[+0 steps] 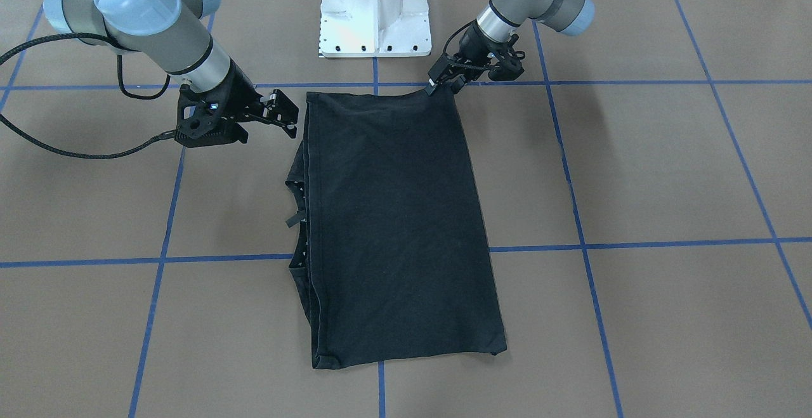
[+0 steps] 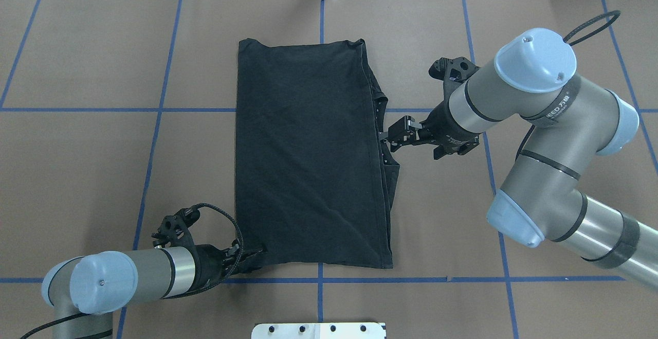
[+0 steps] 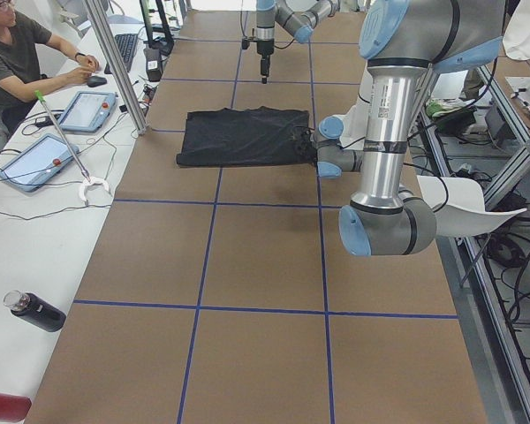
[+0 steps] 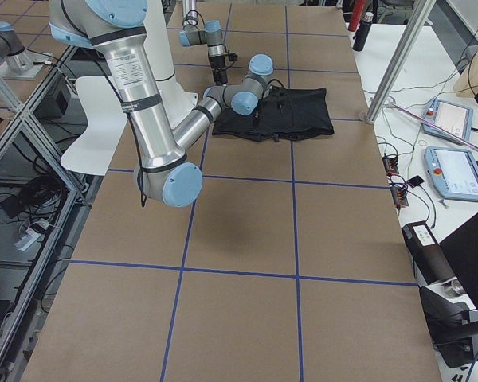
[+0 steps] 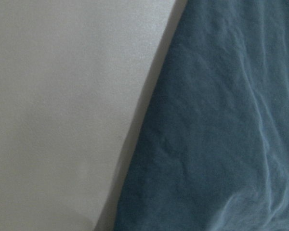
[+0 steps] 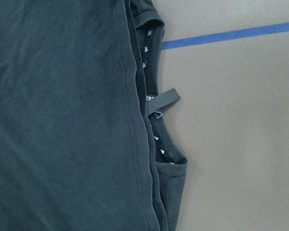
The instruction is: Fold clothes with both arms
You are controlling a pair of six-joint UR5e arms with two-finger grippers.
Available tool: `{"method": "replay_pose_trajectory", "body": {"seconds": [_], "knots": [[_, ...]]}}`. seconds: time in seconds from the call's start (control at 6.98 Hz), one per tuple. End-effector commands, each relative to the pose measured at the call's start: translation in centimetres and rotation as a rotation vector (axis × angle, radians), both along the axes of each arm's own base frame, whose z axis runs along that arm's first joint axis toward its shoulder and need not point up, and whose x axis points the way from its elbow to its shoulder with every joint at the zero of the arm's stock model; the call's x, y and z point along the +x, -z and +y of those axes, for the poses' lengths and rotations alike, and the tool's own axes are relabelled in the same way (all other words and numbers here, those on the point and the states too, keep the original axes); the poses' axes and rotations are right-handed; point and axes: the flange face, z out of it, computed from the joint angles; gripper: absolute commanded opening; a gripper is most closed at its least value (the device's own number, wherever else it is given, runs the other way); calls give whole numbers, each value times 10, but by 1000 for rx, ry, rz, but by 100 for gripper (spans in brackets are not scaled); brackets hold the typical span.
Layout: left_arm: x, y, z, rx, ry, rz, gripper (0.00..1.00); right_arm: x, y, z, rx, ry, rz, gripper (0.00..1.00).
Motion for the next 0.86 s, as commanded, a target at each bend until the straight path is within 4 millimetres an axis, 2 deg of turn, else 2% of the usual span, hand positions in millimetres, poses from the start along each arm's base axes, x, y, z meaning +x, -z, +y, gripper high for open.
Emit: {"method": "replay_pose_trajectory", "body": {"seconds": [0.0, 0.14, 0.29, 0.72], "knots": [[0, 4, 0, 1, -1, 6, 76, 0, -1, 0, 0, 0, 1, 100], [0, 4, 0, 1, -1, 7, 61, 1, -3, 0, -2, 1, 4, 100], [-1, 6, 1, 2, -1, 12, 54, 1, -4, 1, 0, 2, 5, 100], [-1, 6, 1, 2, -2, 4, 52, 0, -6, 0, 5, 7, 9, 100]]}}
